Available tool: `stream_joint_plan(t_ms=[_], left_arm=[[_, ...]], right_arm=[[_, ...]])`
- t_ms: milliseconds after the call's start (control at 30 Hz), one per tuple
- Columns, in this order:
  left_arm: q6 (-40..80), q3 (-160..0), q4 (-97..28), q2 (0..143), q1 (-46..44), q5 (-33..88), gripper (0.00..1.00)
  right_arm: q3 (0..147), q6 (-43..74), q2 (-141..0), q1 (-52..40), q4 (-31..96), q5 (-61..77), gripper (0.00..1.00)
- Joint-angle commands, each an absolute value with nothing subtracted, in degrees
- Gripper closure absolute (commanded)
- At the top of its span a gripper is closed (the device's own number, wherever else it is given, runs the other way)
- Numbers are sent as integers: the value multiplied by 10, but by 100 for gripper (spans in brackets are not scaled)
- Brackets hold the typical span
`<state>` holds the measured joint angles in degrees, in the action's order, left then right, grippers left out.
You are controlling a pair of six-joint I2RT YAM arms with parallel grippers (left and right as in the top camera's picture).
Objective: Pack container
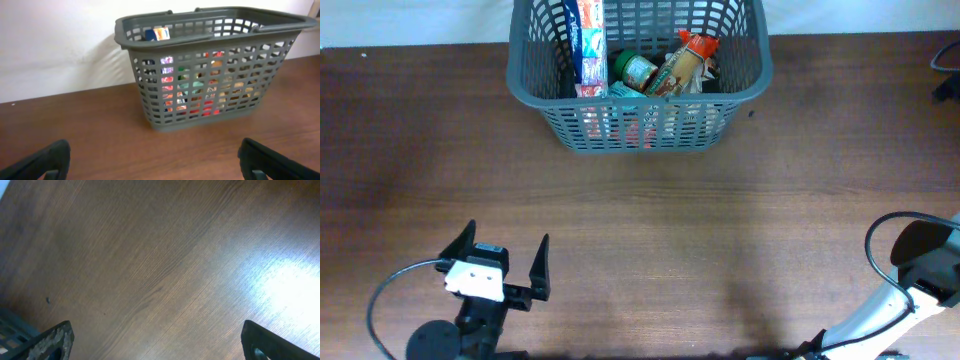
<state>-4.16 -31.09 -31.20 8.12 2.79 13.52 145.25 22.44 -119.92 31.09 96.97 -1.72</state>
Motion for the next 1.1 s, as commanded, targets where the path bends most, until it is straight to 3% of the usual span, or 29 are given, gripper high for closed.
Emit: stream_joint_plan(t_ms=[0, 600, 800, 1067], left_arm=[[-14, -269, -295, 55, 32, 149, 1], [77, -95, -181, 3, 32, 143, 1], [171, -57, -171, 3, 32, 77, 1], [162, -53, -167, 3, 32, 36, 1]], right_arm=[[1453, 225, -1194, 312, 973, -24, 1], [1453, 225, -1194, 312, 973, -24, 1], [1453, 225, -1194, 312, 973, -24, 1], [1453, 225, -1194, 312, 973, -24, 1]])
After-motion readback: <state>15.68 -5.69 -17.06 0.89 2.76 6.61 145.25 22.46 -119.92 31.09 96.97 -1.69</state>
